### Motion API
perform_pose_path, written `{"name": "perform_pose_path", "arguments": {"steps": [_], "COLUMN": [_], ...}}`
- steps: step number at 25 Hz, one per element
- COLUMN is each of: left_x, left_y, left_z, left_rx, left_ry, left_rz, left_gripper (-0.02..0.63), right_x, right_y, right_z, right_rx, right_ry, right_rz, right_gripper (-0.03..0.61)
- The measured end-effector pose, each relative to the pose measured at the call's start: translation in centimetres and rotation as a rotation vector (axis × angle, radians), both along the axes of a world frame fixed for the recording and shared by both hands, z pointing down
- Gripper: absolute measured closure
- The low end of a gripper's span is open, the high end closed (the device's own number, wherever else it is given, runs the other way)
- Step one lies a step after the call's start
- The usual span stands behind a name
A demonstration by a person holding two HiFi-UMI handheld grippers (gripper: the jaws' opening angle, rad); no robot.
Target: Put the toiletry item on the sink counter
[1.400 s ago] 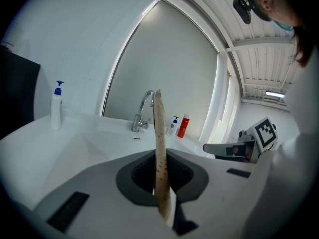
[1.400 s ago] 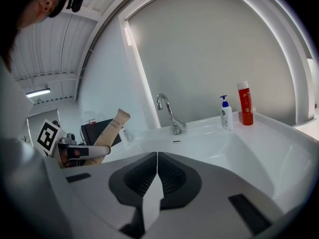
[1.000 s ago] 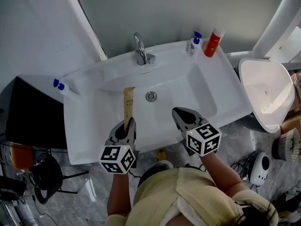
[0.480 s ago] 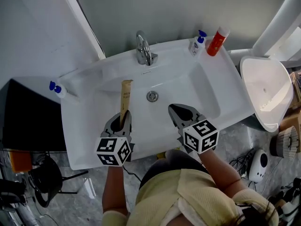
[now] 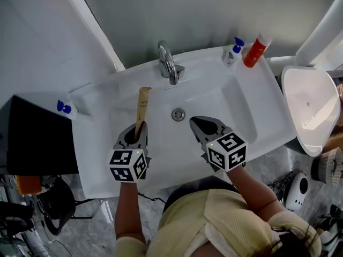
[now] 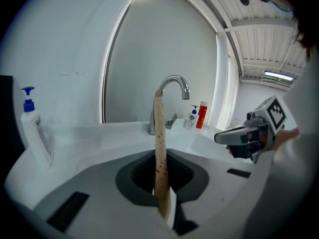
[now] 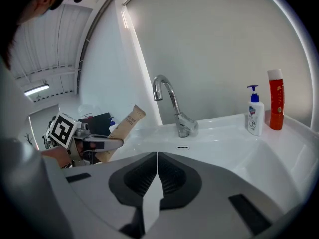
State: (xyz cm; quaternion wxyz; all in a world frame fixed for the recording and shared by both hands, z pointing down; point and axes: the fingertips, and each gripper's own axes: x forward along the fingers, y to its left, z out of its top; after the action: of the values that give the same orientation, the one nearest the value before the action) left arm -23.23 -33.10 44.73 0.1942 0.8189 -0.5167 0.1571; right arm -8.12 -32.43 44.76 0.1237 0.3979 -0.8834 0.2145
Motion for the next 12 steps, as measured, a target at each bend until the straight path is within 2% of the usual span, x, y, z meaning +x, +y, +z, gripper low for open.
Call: {"name": "perform_pose_path", "arguments": {"steps": [7,12], "left_x": [-1.1,-1.4], "left_y": [-3.3,-4.9], "left_z": [0.9,1.6], "left_rx": [-0.033,-0.054], "left_ry": [-0.078,-0.084], "left_rz": [0.010,0.006], "left_gripper": [0.569,0.569], "right_x": [-0.6,-0.9], "right_y": [-2.6,-3.9], "right_z": [0.4,0.9], "right_rx": [-0.015,-0.023], "right_ry": [0.001,0.011], "right_rz": [-0.034,-0.055], "right_gripper": [0.551,0.551]}}
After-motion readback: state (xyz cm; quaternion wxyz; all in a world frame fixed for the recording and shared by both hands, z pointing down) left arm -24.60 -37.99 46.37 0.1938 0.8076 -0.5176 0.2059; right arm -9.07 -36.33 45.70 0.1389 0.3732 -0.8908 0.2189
